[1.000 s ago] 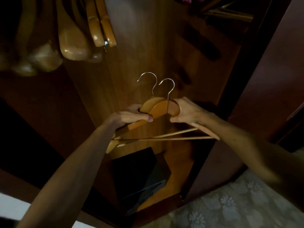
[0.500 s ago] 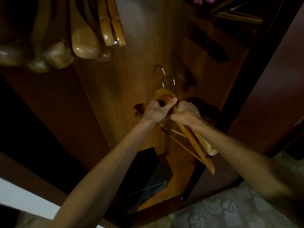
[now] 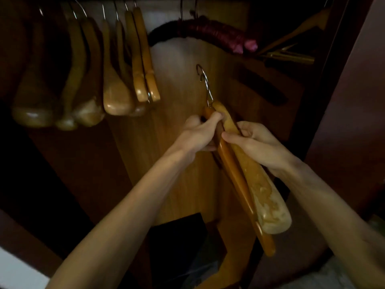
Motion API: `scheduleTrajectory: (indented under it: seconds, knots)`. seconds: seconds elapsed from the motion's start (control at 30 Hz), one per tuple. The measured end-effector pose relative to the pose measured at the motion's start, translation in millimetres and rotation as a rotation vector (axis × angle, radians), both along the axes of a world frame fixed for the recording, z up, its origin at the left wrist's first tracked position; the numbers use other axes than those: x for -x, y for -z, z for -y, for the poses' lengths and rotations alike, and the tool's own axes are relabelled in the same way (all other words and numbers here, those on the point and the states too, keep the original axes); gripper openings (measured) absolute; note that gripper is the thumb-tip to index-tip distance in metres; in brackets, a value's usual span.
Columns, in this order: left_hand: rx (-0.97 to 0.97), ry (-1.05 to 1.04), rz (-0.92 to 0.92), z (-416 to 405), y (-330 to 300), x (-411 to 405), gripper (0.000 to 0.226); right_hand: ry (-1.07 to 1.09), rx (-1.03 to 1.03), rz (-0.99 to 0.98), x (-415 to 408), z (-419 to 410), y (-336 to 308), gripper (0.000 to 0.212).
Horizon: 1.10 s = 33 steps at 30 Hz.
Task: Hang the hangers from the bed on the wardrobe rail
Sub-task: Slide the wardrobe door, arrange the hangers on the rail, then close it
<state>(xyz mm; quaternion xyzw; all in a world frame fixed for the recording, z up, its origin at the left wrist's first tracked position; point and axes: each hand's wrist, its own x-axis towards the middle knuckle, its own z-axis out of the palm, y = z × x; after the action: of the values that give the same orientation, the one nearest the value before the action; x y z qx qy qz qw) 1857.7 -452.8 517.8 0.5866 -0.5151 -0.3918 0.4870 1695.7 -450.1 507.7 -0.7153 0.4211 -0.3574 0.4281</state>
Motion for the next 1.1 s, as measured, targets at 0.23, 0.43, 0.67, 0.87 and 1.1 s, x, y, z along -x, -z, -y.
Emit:
scheduleTrajectory:
  seconds: [0.23, 0.43, 0.67, 0.87, 1.1]
  knots:
    - [0.188, -0.094, 0.063, -9, -89, -24, 0.025, -0.05, 0.096, 0.042, -22, 16, -65, 0.025]
    - [0.217, -0.233, 0.153, 10, -143, -38, 0.026, -0.051, 0.1, 0.079, -44, 46, -115, 0.032]
    - [0.215, -0.403, 0.258, 56, -180, -57, 0.03, -0.009, 0.144, 0.107, -73, 75, -156, 0.033]
    - [0.228, -0.482, 0.364, 90, -202, -69, 0.032, -0.013, 0.169, 0.117, -92, 105, -168, 0.037]
    - [0.199, -0.483, 0.423, 119, -206, -83, 0.031, -0.018, 0.184, 0.106, -109, 131, -176, 0.037]
